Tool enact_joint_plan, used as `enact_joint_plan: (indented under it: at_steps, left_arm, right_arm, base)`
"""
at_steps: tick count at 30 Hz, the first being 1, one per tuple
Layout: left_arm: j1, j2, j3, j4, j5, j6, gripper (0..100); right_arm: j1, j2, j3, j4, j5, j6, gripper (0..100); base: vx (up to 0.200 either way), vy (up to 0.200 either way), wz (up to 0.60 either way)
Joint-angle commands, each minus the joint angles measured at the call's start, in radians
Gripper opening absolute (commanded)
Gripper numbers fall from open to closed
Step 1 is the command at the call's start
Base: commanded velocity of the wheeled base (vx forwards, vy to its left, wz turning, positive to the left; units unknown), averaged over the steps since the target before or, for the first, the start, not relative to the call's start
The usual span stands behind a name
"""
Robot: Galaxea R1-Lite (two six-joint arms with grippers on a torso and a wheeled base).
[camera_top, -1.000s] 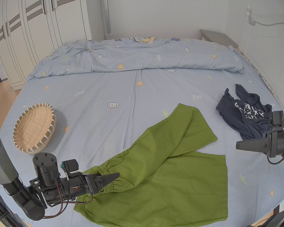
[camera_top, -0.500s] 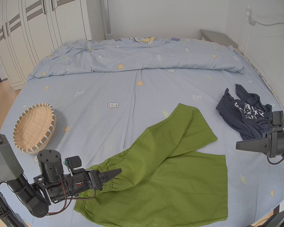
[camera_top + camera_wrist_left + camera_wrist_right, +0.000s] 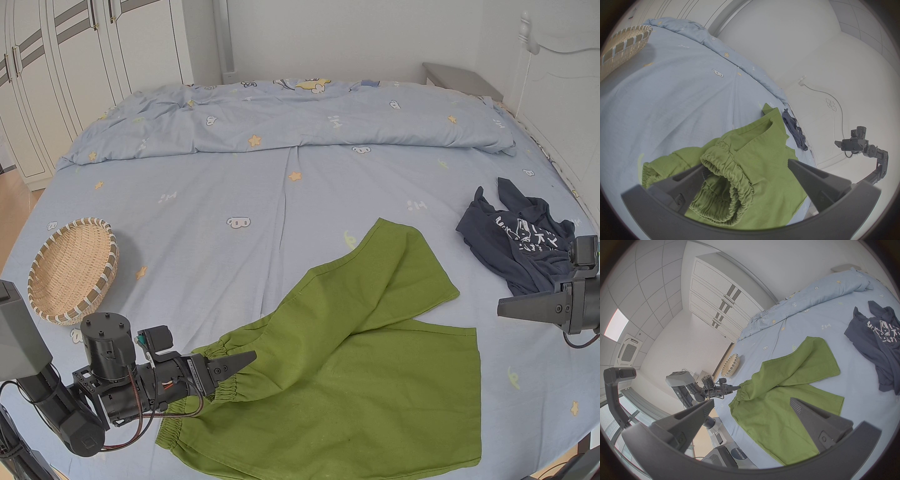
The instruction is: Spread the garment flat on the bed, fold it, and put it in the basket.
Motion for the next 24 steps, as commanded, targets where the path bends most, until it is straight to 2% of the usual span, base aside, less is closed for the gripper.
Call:
enact_joint_plan:
  at_steps: [1, 12, 17, 24]
  left_arm:
    - [-0.002, 0.002, -0.001, 0.004, -0.003, -0.005, 100]
    - [-0.01, -0.006, -0.011, 0.012, 0.01, -0.163, 100]
    - [-0.012, 0.006, -0.03, 0.011, 0.088, -0.226, 100]
    - [-0.01, 0.01, -0.043, 0.011, 0.096, -0.269, 100]
  right_arm:
    - [0.0, 0.002, 0.0, 0.0, 0.001, 0.0, 100]
    - [0.0, 0.002, 0.0, 0.0, 0.001, 0.0, 100]
    - [0.002, 0.003, 0.0, 0.0, 0.001, 0.0, 100]
    - [0.002, 0.003, 0.0, 0.0, 0.001, 0.0, 100]
  base:
    - [0.0, 0.0, 0.0]
    - [0.0, 0.0, 0.0]
    - [0.0, 0.0, 0.0]
    - [0.0, 0.0, 0.0]
